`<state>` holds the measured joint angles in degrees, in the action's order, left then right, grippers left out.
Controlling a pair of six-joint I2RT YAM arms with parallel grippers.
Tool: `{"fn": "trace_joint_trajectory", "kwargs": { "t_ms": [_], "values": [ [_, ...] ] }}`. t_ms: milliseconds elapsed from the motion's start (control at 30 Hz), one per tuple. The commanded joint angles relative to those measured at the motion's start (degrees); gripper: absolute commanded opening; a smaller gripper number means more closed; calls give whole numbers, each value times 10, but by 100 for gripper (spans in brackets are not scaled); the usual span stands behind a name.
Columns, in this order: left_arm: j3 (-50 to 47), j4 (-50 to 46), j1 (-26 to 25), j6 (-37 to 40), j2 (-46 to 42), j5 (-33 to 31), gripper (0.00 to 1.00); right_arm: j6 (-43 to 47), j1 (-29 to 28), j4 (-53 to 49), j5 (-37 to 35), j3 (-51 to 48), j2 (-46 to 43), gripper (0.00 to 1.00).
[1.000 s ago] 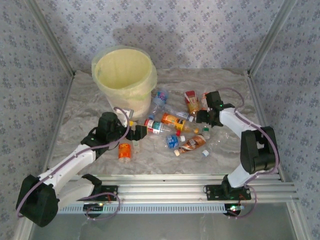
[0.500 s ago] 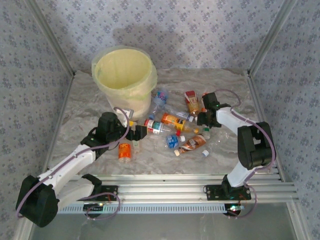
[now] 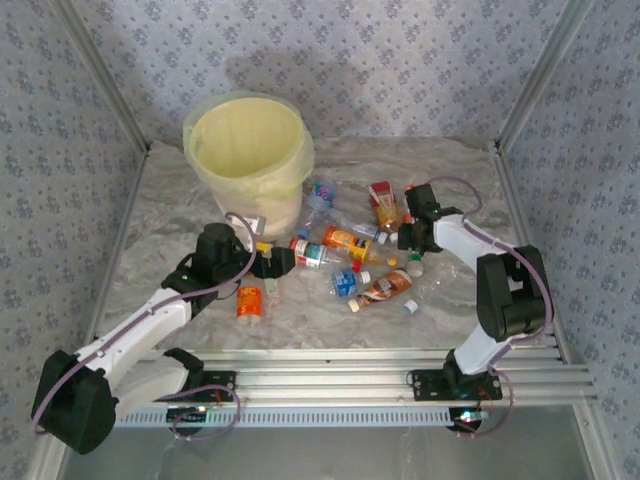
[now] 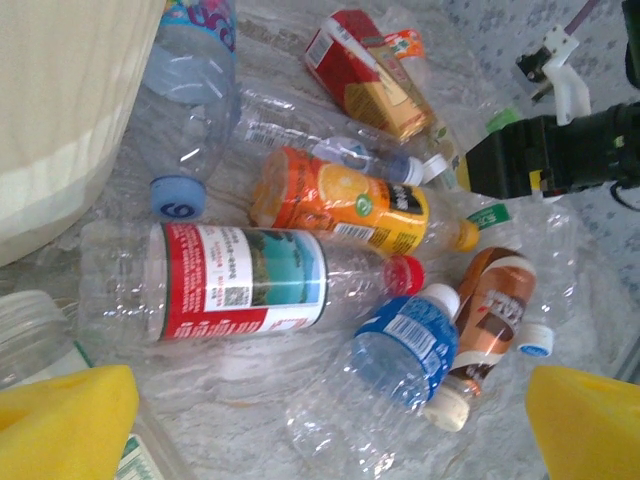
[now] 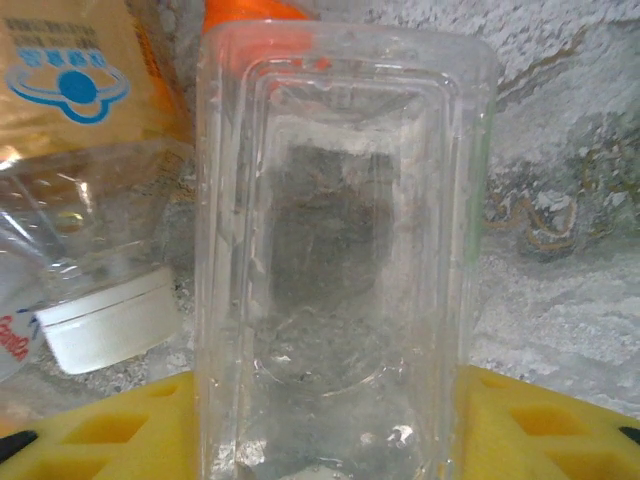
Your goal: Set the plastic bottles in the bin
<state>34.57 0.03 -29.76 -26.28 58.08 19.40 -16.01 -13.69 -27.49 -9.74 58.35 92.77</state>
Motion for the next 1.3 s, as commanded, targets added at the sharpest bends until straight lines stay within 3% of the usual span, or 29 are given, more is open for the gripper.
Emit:
{"fn": "trace_joint_trajectory", "kwargs": {
  "t_ms": [0, 133, 367, 600, 767, 1267],
  "values": [
    [39, 14, -5, -39, 8, 39, 100, 12, 2, 2, -11, 11, -53, 58],
    [66, 13, -5, -77, 22, 57, 100, 25, 2, 7, 35, 13, -115, 58],
    [133, 17, -13, -163, 74, 102, 100, 31, -8, 40, 189, 1, -220, 58],
    [202, 27, -37, -200, 117, 109, 100, 31, -49, 39, 270, 14, -265, 57],
    [250, 27, -46, -239, 153, 114, 100, 39, -105, 31, 268, 22, -288, 56],
    [304, 11, -96, -224, 213, 91, 99, 49, -214, 4, 237, 68, -264, 56]
  ]
}}
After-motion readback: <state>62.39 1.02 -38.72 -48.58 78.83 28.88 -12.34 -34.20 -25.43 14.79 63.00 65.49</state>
